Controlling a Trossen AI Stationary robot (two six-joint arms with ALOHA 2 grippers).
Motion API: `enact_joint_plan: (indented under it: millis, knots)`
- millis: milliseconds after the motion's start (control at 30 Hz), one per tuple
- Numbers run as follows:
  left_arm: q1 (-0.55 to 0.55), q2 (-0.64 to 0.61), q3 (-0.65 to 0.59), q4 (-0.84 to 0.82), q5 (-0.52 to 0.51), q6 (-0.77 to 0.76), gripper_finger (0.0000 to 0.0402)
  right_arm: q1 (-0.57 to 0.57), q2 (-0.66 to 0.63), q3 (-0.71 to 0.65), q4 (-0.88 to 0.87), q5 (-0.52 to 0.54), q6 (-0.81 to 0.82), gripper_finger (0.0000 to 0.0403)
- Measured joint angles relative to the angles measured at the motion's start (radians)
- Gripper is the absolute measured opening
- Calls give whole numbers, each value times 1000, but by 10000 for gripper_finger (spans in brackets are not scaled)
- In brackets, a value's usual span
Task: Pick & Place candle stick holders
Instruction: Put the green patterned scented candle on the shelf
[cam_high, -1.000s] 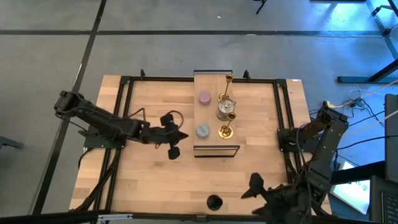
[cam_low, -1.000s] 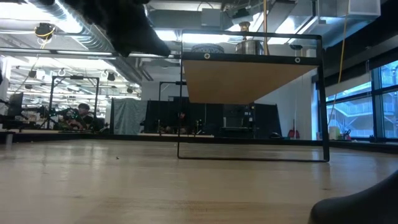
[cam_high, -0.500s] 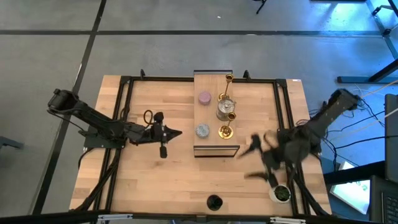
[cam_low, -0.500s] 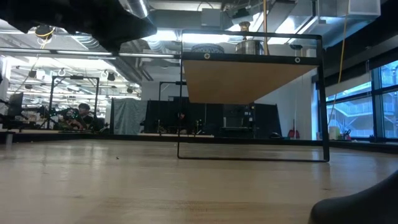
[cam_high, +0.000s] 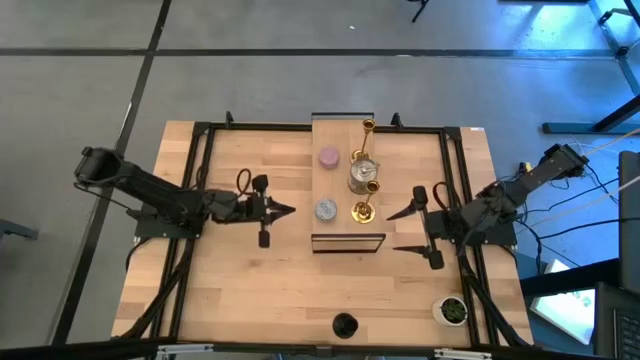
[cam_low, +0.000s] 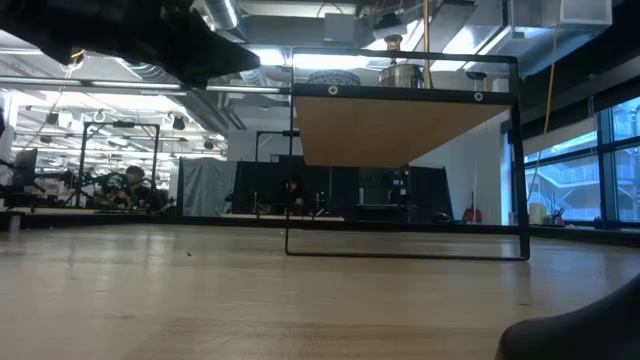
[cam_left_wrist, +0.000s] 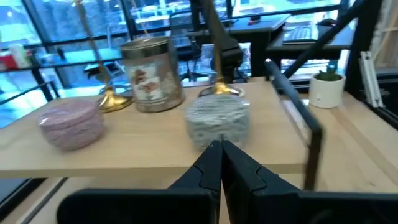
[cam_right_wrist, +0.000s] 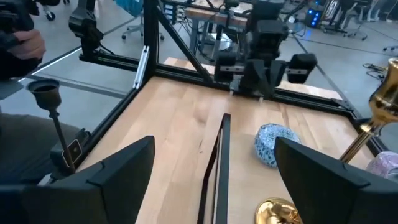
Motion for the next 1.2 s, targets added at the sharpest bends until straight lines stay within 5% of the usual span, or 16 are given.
enact_joint_plan:
  millis: [233,633,833,967,1200]
  knots:
    - [115,-58,0,-39,223,-48,2,3,31,0,-12,-18,14,332]
    - [233,-156,0,-109,375,-55,2,3,39,0,-31,-66,40,332]
    - [263,-158,0,-151,375,-66,1,2,26,12,-73,102,73,319]
    - [289,-158,0,-181,387,-60,2,2,0,27,-169,283,141,248]
    - [338,-157,0,-185,517,-47,2,2,-10,27,-271,236,175,26]
